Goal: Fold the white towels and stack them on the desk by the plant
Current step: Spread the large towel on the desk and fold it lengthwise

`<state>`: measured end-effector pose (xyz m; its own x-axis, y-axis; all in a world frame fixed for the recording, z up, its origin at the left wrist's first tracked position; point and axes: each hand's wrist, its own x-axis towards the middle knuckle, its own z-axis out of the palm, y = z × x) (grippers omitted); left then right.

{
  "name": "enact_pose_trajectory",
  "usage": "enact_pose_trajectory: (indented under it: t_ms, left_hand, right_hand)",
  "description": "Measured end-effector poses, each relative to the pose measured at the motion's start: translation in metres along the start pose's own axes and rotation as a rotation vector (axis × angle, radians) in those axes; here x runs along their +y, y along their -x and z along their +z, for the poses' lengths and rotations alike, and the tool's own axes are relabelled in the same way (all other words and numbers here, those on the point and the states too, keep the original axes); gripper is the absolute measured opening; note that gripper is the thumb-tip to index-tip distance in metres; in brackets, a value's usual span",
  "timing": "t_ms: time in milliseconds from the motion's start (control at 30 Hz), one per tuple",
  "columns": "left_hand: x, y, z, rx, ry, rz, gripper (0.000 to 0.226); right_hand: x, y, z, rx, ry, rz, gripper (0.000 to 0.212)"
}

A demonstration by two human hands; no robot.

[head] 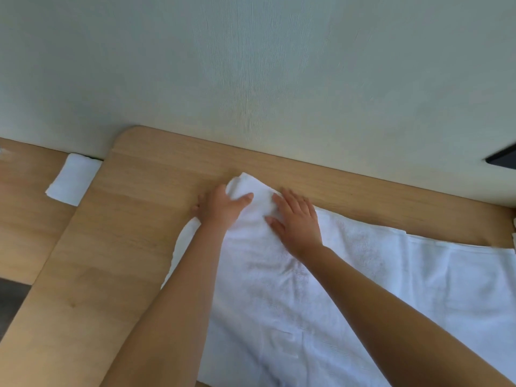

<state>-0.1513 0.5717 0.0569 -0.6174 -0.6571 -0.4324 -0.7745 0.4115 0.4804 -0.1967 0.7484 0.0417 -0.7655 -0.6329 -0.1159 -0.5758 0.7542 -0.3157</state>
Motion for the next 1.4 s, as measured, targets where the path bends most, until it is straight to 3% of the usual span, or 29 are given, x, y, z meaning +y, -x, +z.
enact_pose_trajectory:
  t_ms: [167,267,367,533,700,867,967,1033,1100,1200,1400]
  left_hand:
    - [0.013,0.006,-0.001,0.012,0.148,0.227,0.045]
    - [0.012,0.009,-0.011,0.169,0.028,0.277,0.046]
    - [0.002,0.010,-0.017,0.292,-0.053,0.293,0.045]
    - [-0.012,0.007,-0.011,0.387,-0.107,0.310,0.045]
    - [-0.014,0.006,-0.002,0.434,-0.097,0.329,0.045]
    - [-0.011,0.031,0.014,0.406,-0.218,0.295,0.063]
    - [0.003,0.089,0.046,0.292,-0.149,0.449,0.065]
    - [-0.004,0.131,0.074,0.147,-0.190,0.508,0.063]
    - [-0.025,0.159,0.095,0.121,-0.275,0.543,0.056]
    - [-0.051,0.169,0.107,0.162,-0.467,0.611,0.053]
    - [-0.038,0.157,0.094,0.005,-0.437,0.595,0.061]
  right_hand:
    - [0.007,0.005,-0.009,0.015,-0.054,-0.032,0.069]
    - [0.028,0.019,-0.013,0.101,0.012,0.070,0.064]
    - [0.053,0.031,-0.014,0.073,0.128,0.091,0.059]
    - [0.071,0.033,-0.019,0.226,0.226,0.155,0.052]
    - [0.078,0.029,-0.024,0.309,0.368,0.096,0.045]
    - [0.069,0.033,-0.022,0.301,0.186,0.100,0.045]
    - [0.051,0.049,-0.018,0.275,-0.041,-0.021,0.044]
    - [0.036,0.073,-0.011,0.239,-0.156,-0.034,0.044]
    - [0.025,0.106,-0.002,0.210,-0.223,-0.020,0.045]
    - [0.017,0.160,0.015,0.198,-0.204,0.018,0.044]
    - [0.018,0.200,0.029,0.031,0.066,0.099,0.053]
